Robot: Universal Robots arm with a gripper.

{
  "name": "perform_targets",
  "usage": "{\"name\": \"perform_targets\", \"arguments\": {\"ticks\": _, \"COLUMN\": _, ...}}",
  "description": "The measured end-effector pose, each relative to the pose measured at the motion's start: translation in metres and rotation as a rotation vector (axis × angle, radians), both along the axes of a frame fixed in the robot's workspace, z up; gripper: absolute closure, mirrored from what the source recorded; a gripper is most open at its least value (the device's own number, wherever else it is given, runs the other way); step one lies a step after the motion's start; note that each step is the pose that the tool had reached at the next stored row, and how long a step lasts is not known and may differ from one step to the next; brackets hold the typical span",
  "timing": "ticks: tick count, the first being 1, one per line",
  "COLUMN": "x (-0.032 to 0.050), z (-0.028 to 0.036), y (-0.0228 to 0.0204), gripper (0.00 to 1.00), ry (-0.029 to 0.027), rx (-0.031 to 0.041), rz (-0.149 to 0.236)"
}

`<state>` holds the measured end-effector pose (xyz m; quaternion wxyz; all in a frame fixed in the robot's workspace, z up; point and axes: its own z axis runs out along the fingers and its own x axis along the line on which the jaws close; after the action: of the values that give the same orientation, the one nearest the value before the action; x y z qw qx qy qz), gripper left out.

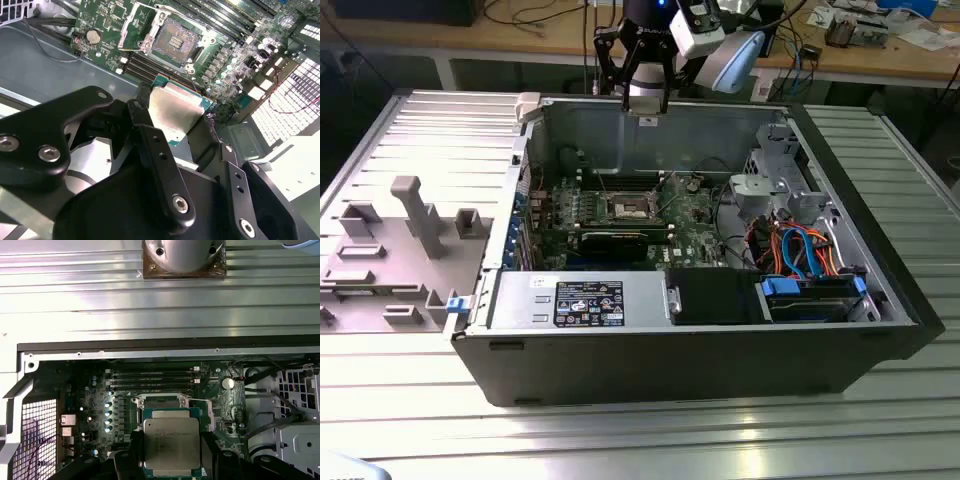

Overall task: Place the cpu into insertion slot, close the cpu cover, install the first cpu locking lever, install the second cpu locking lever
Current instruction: 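Place the cpu into insertion slot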

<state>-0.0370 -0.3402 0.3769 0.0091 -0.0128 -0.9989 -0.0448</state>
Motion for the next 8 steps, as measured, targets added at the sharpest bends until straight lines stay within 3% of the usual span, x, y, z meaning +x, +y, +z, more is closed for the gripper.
{"name": "perform_targets", "arguments": {"ticks": 8, "x": -0.0012, "z": -0.0028, "y": 0.0, "gripper": 0.45, "ry": 0.0001, "rx": 0.0, "rz": 0.0}}
